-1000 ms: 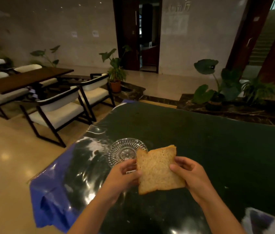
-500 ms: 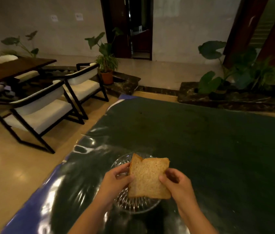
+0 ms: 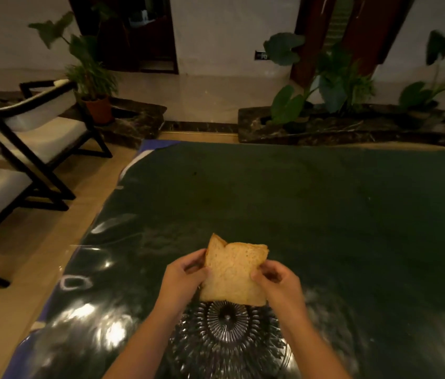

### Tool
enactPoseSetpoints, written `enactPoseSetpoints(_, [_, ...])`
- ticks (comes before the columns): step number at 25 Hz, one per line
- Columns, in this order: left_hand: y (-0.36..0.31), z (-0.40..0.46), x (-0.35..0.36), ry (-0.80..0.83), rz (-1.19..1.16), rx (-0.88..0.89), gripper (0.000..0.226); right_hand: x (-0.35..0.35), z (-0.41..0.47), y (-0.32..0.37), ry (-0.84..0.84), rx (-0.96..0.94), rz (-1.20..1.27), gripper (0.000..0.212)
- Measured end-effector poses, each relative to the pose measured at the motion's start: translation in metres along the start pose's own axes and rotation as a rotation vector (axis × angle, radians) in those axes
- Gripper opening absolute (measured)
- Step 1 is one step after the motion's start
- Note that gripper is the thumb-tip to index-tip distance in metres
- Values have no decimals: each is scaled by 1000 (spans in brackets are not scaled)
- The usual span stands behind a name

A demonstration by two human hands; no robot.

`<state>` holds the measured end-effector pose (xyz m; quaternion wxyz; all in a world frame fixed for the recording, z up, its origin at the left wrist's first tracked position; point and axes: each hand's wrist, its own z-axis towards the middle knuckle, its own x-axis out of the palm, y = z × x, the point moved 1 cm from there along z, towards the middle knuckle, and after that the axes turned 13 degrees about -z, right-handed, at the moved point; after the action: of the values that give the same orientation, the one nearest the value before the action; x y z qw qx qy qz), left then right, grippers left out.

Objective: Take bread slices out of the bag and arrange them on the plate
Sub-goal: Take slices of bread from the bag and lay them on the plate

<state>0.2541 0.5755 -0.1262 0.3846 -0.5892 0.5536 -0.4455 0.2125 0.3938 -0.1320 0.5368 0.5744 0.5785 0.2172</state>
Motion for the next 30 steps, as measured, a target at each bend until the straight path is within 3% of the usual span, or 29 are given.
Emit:
enactPoseSetpoints(9, [44,39,6,-52,85,-17,40,21,43,-25,-95,-15,-284,27])
enactPoseSetpoints(15, [38,34,8,-92,394,232,30,25,50,-19,-155,-23,-449,21])
enactPoseSetpoints(19, [38,28,4,-160,437,254,34,21,46,-20,-183,-15,-434,23])
enactPoseSetpoints(23, [39,21,6,-161,503,261,17,23,41,-20,-149,-10,-410,28])
enactPoseSetpoints(27, [37,20,10,-185,562,261,24,25,37,-17,-142,10,-332,31])
enactPoseSetpoints(30, [32,18,11,-189,476,228,20,25,33,-13,-178,-21,-288,28])
